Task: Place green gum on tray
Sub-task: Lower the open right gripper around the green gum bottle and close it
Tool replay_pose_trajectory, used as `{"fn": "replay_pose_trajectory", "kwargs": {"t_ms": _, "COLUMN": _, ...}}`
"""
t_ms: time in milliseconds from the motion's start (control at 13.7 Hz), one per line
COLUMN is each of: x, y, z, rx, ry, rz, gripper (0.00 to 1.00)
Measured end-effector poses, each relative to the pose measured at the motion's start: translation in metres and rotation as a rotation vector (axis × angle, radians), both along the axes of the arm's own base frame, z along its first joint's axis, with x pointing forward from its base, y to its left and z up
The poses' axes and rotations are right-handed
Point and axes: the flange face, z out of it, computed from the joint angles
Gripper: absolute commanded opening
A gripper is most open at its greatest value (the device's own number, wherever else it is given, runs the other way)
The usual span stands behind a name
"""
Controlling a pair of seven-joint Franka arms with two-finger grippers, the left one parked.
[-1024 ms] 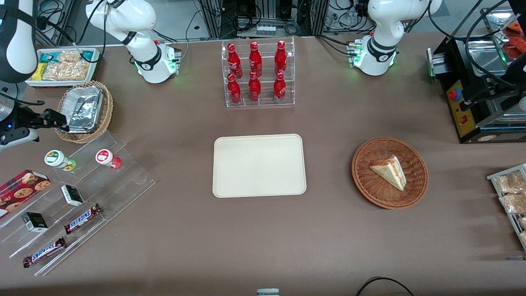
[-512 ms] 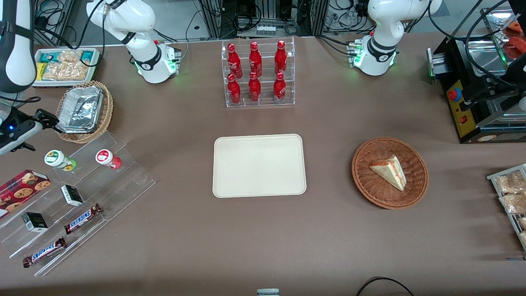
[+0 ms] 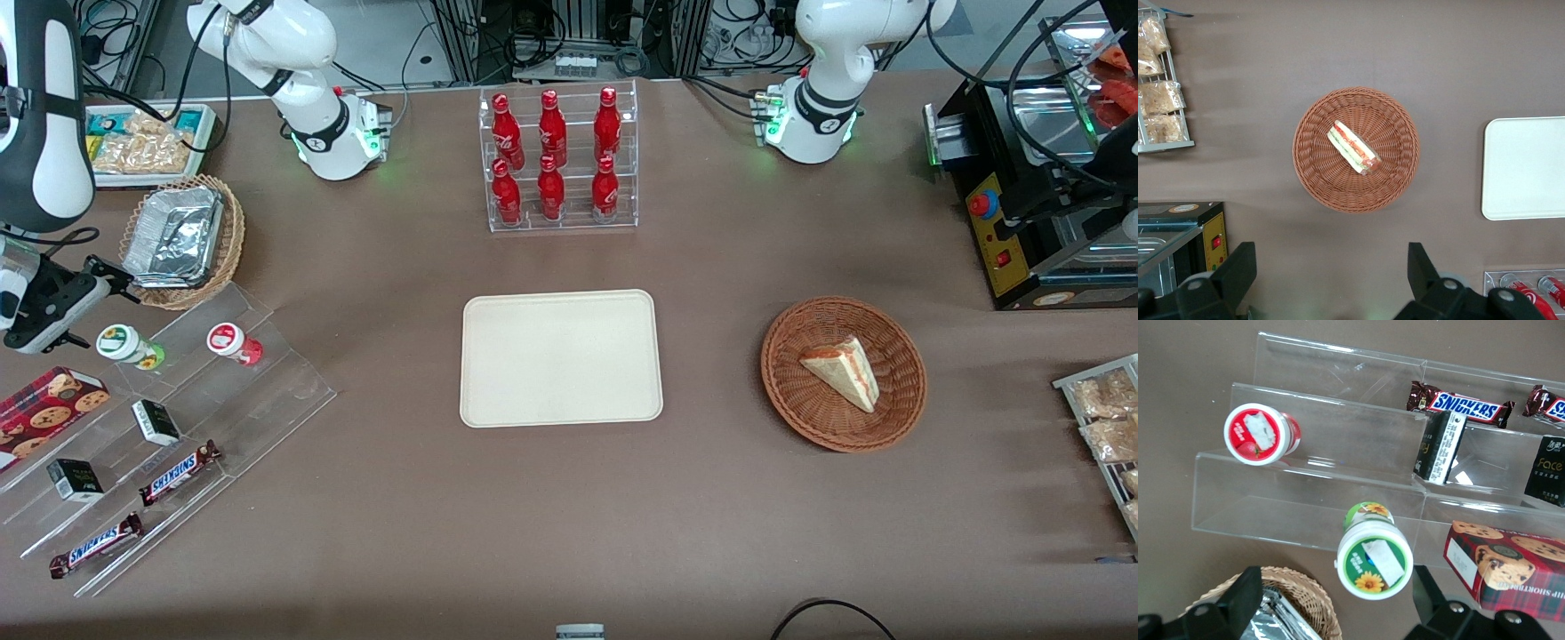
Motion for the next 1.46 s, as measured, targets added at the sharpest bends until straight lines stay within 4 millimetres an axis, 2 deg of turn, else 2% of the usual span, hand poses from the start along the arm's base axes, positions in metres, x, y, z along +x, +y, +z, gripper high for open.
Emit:
{"fn": "replay_pose_trajectory", "kwargs": {"t_ms": 732, "x": 0.009, "y": -0.02, "z": -0.034, "rx": -0.005, "ry": -0.016, "rz": -0.022, "gripper": 1.0}}
{"fn": "replay_pose_trajectory", "kwargs": {"t_ms": 805, "x": 0.01, "y": -0.021, "z": -0.038, "rx": -0.004, "ry": -0.016, "rz": -0.025, "gripper": 0.96}}
{"fn": "replay_pose_trajectory", "kwargs": {"t_ms": 878, "x": 0.011, "y": -0.022, "z": -0.04, "rx": -0.004, "ry": -0.017, "rz": -0.026, "gripper": 0.73}}
{"fn": "replay_pose_trajectory", "kwargs": {"t_ms": 951, "x": 0.011, "y": -0.022, "z": -0.042, "rx": -0.005, "ry": -0.019, "rz": -0.026, "gripper": 0.37}}
{"fn": "replay_pose_trajectory", "kwargs": {"t_ms": 1024, "x": 0.012, "y": -0.022, "z": -0.043, "rx": -0.005, "ry": -0.018, "rz": -0.026, "gripper": 0.11}}
{"fn": "replay_pose_trajectory", "kwargs": {"t_ms": 1098, "x": 0.012, "y": -0.022, "z": -0.044, "rx": -0.005, "ry": -0.017, "rz": -0.026, "gripper": 0.0}}
{"fn": "replay_pose_trajectory", "kwargs": {"t_ms": 1463, "x": 0.012, "y": -0.022, "z": -0.044, "rx": -0.004, "ry": -0.016, "rz": -0.026, "gripper": 0.0}}
